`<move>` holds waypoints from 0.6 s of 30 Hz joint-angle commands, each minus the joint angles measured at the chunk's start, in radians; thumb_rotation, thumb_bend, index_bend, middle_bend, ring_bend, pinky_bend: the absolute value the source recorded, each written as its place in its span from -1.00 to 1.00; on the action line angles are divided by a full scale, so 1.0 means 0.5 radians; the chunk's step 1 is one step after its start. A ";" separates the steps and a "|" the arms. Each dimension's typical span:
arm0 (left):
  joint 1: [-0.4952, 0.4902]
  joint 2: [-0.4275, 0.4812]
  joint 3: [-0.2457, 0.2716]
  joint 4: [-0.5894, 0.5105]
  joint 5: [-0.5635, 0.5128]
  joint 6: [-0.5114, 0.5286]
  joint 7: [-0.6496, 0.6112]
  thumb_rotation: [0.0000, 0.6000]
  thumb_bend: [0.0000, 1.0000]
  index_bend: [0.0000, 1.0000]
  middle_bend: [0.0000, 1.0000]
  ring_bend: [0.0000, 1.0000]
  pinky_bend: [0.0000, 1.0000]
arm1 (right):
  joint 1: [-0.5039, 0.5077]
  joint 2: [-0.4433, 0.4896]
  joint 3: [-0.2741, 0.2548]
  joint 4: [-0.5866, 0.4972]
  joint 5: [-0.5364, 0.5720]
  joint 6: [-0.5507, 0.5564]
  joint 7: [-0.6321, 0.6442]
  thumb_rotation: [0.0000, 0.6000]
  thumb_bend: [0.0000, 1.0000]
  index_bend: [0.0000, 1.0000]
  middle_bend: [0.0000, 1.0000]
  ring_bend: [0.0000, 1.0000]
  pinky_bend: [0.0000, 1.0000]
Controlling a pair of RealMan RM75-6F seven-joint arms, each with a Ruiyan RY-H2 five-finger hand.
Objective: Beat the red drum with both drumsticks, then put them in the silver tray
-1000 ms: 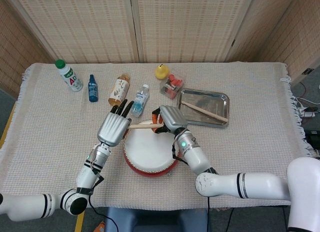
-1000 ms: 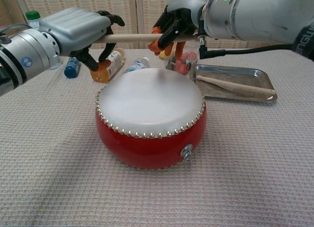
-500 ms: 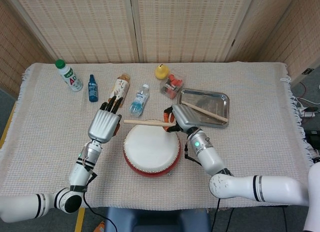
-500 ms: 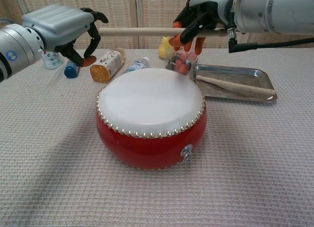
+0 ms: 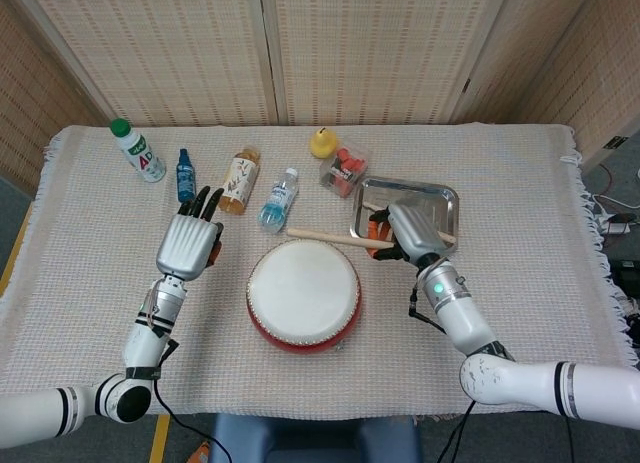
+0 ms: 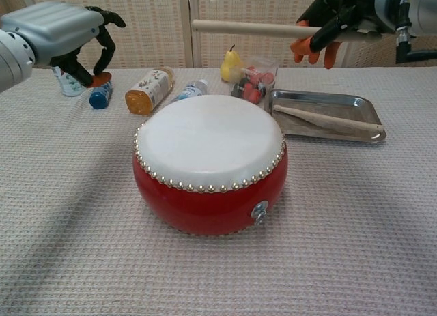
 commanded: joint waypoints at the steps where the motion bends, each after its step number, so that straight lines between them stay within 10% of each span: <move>1: 0.019 0.016 0.009 -0.004 0.020 0.018 -0.021 1.00 -0.23 -0.99 -0.91 -0.97 -0.52 | -0.053 0.033 -0.043 0.073 -0.030 -0.061 0.052 1.00 0.44 0.81 0.06 0.03 0.17; 18: 0.102 0.074 0.030 0.009 0.037 0.054 -0.081 1.00 -0.23 -0.99 -0.91 -0.97 -0.53 | -0.134 -0.262 -0.225 1.058 -0.238 -0.541 0.281 1.00 0.47 0.81 0.06 0.03 0.17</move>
